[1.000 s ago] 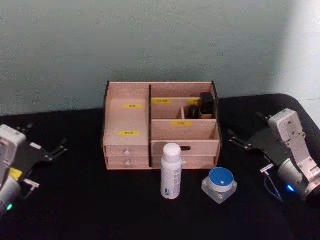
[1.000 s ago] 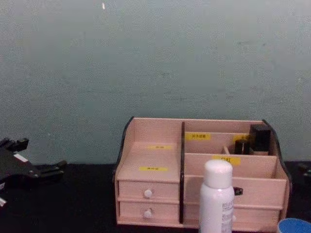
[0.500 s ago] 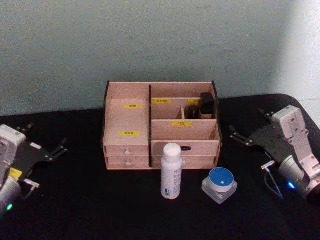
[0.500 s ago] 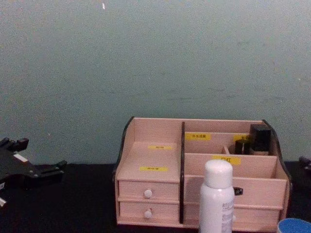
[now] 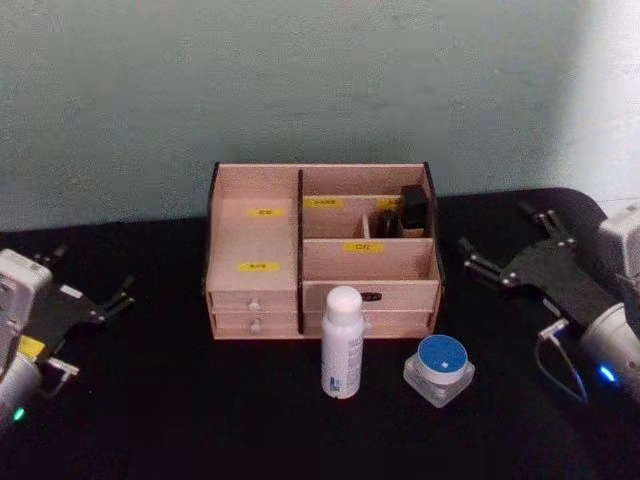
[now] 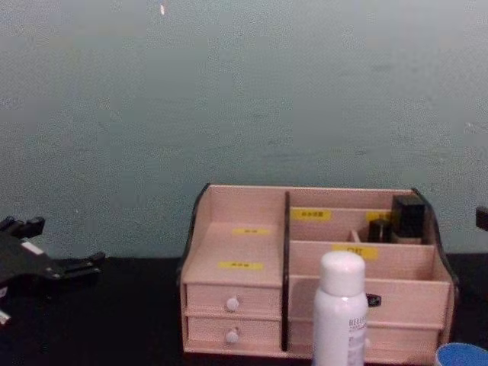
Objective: Pick up the facial cleanser and watermelon frost from the table and place them into the tiered storage box.
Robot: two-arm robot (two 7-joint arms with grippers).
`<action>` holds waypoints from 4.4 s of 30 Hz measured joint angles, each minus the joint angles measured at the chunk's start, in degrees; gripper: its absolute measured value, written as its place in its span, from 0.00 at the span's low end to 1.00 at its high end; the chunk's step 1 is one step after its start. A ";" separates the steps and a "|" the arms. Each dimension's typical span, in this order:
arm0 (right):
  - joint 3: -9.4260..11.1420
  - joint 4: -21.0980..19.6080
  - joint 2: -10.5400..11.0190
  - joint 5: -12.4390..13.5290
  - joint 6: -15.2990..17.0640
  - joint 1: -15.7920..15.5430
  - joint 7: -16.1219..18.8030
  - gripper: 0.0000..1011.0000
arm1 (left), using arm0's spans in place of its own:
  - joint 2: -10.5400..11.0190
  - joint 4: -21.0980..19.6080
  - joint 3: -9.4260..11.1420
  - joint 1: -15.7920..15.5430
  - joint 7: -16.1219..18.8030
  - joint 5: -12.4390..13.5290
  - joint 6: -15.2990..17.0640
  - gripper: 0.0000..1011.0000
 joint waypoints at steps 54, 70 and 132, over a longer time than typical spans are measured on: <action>-5.68 2.40 -5.14 3.87 8.44 1.96 25.27 0.99 | 0.00 0.00 0.00 0.00 0.00 0.00 0.00 0.99; -7.51 7.75 -8.74 1.91 9.76 6.41 25.94 0.99 | 0.00 0.00 0.00 0.00 0.00 0.00 0.00 0.99; -8.15 8.99 -9.44 1.54 10.02 7.70 26.66 0.59 | 0.00 0.00 0.00 0.00 0.00 0.00 0.00 0.99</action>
